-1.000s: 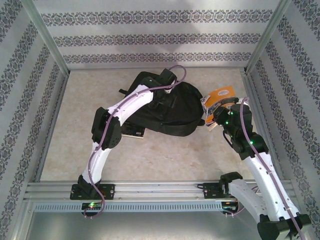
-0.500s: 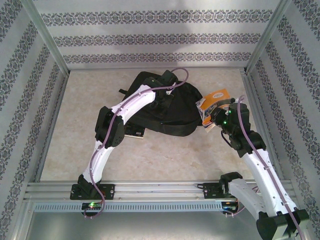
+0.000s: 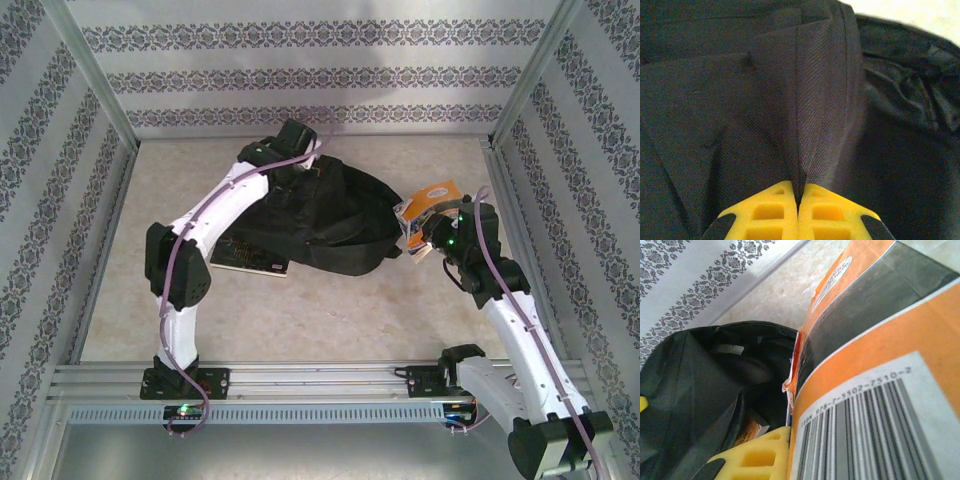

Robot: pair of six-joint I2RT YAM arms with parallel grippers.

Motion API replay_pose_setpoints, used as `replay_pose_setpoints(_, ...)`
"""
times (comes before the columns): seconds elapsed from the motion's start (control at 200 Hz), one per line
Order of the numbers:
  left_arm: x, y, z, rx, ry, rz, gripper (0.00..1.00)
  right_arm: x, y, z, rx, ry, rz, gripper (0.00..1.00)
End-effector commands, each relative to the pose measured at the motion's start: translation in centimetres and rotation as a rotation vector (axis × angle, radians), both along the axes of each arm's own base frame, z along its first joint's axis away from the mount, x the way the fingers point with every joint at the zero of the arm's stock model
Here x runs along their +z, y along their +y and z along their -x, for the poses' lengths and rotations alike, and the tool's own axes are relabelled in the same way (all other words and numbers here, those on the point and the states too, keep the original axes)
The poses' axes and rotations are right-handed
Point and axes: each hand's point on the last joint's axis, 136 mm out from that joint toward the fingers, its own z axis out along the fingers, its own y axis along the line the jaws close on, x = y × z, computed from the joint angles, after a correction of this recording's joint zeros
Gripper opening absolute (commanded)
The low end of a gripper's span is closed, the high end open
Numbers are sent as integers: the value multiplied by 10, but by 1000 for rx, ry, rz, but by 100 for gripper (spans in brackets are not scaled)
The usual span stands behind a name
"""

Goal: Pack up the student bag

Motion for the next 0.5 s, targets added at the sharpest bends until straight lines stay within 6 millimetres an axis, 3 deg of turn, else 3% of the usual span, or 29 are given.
replay_pose_setpoints(0.0,36,4,0,36,-60,120,0,31,11,-16,40,-103,-77,0)
replay_pose_setpoints(0.31,50,6,12,34,-23,356,0,23,63,-26,237,-39,-358,0)
replay_pose_setpoints(0.385,56,4,15,13,-21,430,0,22,61,-23,236,-14,-309,0)
replay_pose_setpoints(0.495,67,7,18,9,-29,542,0,20,41,-14,164,3,-165,0)
